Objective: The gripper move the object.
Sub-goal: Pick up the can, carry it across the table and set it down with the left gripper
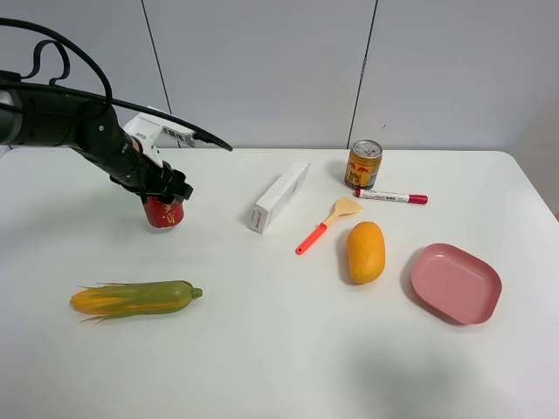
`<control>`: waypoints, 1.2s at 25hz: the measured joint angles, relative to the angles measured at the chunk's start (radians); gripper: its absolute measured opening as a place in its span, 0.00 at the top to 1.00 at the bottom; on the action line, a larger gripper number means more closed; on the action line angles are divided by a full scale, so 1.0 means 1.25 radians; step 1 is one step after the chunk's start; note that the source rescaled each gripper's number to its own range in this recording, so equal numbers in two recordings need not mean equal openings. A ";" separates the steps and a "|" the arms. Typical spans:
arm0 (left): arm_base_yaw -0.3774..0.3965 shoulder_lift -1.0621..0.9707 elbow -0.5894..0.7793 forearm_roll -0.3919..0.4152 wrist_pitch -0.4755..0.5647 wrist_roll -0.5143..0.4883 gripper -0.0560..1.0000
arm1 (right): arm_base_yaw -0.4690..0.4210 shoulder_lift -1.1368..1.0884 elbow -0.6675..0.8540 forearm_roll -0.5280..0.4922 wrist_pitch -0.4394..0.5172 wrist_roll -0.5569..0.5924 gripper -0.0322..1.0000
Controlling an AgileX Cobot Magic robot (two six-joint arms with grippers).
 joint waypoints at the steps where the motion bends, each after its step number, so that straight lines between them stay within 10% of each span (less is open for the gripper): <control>1: 0.000 0.004 0.000 -0.001 -0.009 0.000 0.93 | 0.000 0.000 0.000 0.000 0.000 0.000 0.00; 25: 0.000 0.065 0.000 -0.008 -0.064 -0.007 0.91 | 0.000 0.000 0.000 0.000 0.000 0.000 0.00; 30: 0.000 0.065 0.000 -0.015 -0.050 -0.059 0.12 | 0.000 0.000 0.000 0.000 0.000 0.000 0.00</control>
